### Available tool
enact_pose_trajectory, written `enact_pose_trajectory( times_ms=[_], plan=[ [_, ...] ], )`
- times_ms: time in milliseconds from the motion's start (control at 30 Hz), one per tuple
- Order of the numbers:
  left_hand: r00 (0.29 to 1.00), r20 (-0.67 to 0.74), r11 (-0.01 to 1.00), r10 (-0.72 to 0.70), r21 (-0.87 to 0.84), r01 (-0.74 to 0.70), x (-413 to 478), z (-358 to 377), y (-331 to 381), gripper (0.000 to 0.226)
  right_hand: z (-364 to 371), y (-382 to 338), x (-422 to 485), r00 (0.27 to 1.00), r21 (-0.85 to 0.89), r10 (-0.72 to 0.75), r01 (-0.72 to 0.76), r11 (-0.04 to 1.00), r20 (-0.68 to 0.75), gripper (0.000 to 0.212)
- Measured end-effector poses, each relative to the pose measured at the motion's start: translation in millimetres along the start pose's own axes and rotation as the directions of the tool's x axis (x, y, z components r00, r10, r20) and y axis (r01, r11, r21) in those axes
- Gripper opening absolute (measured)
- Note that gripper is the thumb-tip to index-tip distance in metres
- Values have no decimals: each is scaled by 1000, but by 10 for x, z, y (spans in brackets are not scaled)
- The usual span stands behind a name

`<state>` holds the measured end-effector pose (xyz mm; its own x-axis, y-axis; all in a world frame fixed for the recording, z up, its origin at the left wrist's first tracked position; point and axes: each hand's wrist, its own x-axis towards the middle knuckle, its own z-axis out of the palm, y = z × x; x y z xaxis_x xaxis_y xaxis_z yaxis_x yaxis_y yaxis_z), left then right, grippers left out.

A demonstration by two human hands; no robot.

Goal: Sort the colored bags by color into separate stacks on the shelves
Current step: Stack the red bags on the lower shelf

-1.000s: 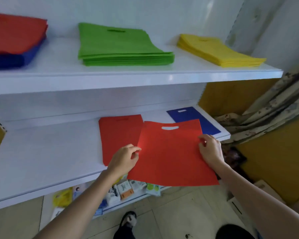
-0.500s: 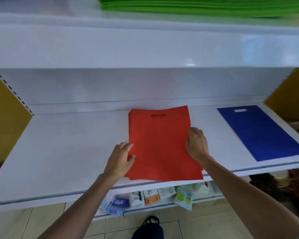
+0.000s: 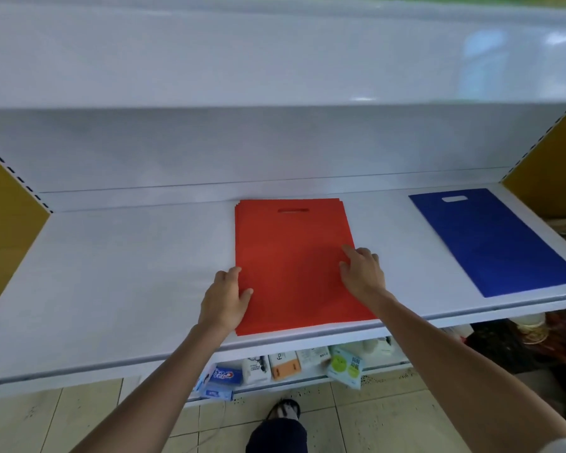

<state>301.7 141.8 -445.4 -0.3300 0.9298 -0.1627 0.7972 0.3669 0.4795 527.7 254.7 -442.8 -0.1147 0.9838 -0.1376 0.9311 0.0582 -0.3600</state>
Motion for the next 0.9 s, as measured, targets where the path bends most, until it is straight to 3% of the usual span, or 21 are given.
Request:
enact_pose_trajectory(
  times_ms=[200, 400, 567, 733, 900],
  plan=[
    [999, 40, 996, -14, 90, 10, -527, -424, 235, 42, -480, -139, -645, 994, 31, -83, 86, 996, -76, 48],
    [993, -21, 993, 116, 30, -115, -1451, -1045, 527, 40, -1371, -297, -1634, 947, 78, -202, 228, 971, -250, 42],
    [968, -138, 976, 209, -39, -216, -1951, -1702, 831, 37, -2182, -633, -2153, 871, 178, -236, 338, 924, -431, 33],
    [888, -311, 933, 340, -4, -359, -2252, -2440, 976, 31, -2745, -1244, -2451, 763, 255, -260, 483, 838, -592, 25],
    [818, -451, 919, 357, 11, -395, -2334, -3220, 775, 26, -2984, -1985, -2406, 689, 182, -362, 582, 792, -628, 29]
  ],
)
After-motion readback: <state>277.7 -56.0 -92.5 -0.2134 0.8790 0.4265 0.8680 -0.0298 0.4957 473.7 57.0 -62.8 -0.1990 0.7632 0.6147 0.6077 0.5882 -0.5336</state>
